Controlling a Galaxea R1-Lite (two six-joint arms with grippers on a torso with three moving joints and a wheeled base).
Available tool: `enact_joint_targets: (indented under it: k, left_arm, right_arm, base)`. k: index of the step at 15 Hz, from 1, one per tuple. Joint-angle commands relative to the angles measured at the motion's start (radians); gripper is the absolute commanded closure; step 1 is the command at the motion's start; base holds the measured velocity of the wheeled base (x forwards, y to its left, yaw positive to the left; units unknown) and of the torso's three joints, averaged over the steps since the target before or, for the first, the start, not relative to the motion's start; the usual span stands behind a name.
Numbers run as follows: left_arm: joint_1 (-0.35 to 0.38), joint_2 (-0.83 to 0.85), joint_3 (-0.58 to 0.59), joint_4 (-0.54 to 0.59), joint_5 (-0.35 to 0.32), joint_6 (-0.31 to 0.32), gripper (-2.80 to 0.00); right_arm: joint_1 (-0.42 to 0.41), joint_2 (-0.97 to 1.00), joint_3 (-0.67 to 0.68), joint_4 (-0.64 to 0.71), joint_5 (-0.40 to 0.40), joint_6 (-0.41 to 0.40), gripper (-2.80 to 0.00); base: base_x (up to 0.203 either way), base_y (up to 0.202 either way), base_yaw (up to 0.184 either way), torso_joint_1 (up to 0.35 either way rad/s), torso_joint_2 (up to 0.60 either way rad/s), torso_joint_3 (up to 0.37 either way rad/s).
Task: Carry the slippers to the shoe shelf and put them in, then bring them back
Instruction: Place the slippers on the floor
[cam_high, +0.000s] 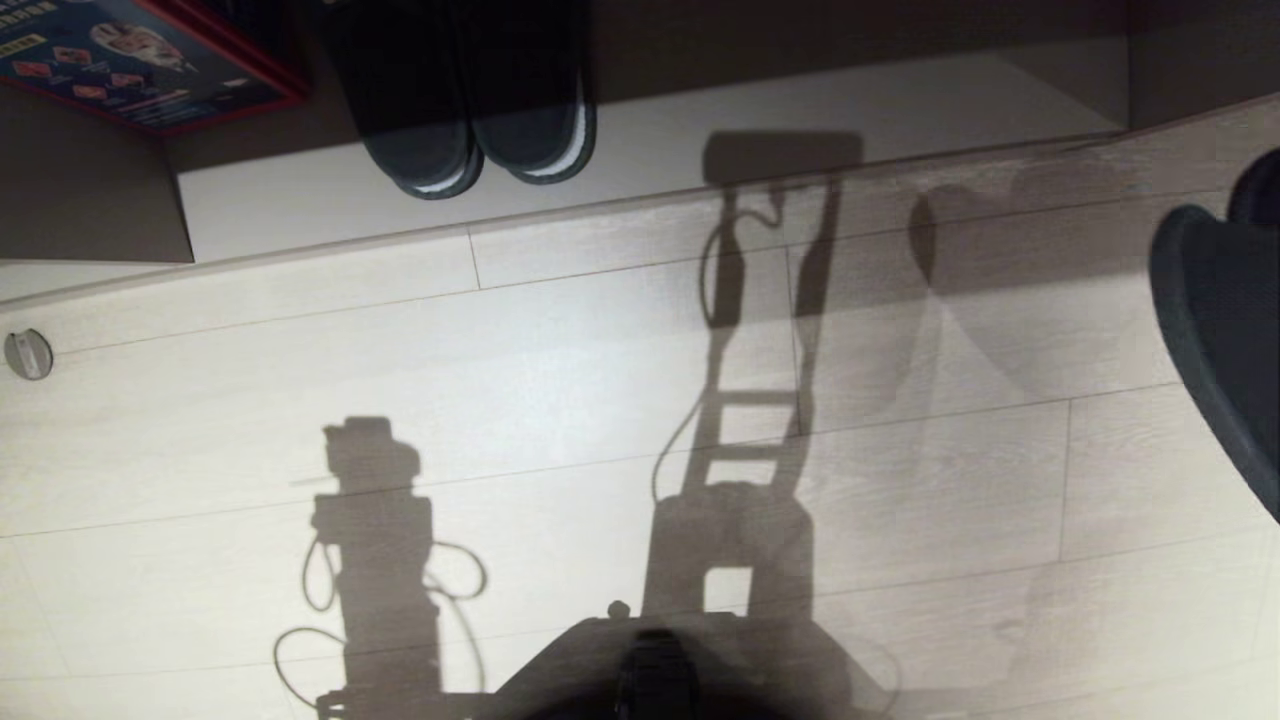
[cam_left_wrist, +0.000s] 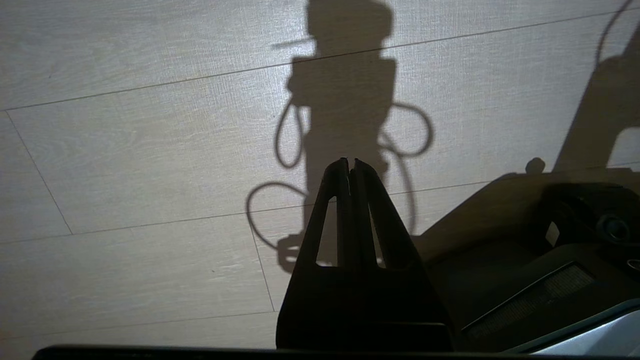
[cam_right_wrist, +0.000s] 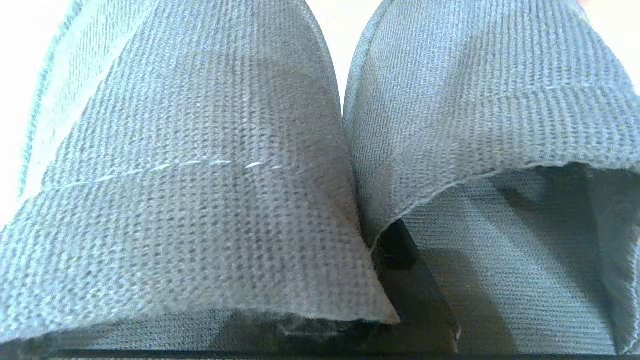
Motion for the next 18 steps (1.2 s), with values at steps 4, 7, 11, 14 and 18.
enact_joint_targets:
  k: [4, 7, 11, 14, 18]
  left_arm:
    - [0.000, -0.001, 0.002, 0.000, 0.000, 0.000, 0.00]
    - [0.000, -0.001, 0.002, 0.000, 0.000, 0.000, 0.00]
    - [0.000, -0.001, 0.002, 0.000, 0.000, 0.000, 0.00]
    - [0.000, -0.001, 0.002, 0.000, 0.000, 0.000, 0.00]
    - [0.000, -0.001, 0.002, 0.000, 0.000, 0.000, 0.00]
  right_arm:
    - [-0.056, -0.378, 0.162, 0.130, 0.009, 0.023, 0.00]
    - [-0.056, -0.465, 0.300, 0.137, 0.011, 0.047, 0.00]
    - [-0.051, -0.593, 0.493, 0.140, -0.021, 0.099, 0.00]
    - [-0.051, -0.650, 0.526, 0.197, -0.075, 0.108, 0.00]
    - [-0.051, -0.655, 0.568, 0.249, -0.214, 0.079, 0.00]
  base:
    - [0.000, 0.000, 0.000, 0.000, 0.00, 0.000]
    - [0.000, 0.000, 0.000, 0.000, 0.00, 0.000]
    - [0.000, 0.000, 0.000, 0.000, 0.00, 0.000]
    - [0.000, 0.000, 0.000, 0.000, 0.00, 0.000]
    - [0.000, 0.000, 0.000, 0.000, 0.00, 0.000]
